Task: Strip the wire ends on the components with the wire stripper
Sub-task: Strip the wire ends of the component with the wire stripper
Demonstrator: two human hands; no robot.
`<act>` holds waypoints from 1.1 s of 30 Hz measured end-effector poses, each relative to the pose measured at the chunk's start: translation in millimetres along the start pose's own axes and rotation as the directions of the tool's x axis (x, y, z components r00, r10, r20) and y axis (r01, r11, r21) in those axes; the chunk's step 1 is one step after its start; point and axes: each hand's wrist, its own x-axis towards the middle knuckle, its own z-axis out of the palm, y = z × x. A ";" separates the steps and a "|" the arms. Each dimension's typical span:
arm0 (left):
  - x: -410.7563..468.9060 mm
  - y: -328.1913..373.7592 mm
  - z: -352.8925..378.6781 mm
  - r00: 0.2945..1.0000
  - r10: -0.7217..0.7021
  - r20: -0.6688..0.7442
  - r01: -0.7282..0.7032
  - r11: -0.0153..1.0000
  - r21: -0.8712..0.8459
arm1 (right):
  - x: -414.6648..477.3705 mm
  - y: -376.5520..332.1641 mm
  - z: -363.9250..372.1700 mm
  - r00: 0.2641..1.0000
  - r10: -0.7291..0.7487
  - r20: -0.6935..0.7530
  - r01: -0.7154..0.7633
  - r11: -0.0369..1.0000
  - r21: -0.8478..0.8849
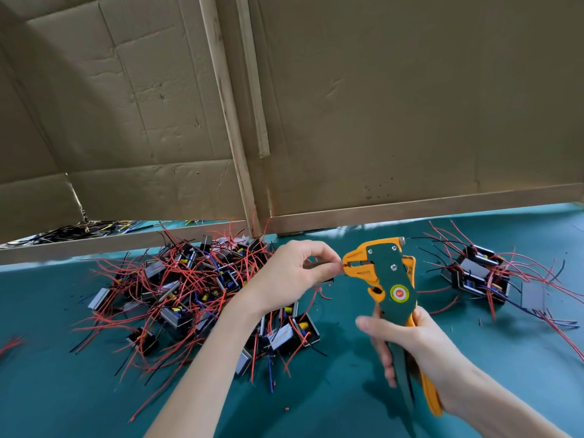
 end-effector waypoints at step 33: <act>149.9 -41.0 100.2 0.910 -0.413 0.027 0.386 0.823 -0.416 | 25.2 -2.1 -36.1 0.933 0.332 -0.139 -0.204 0.805 0.557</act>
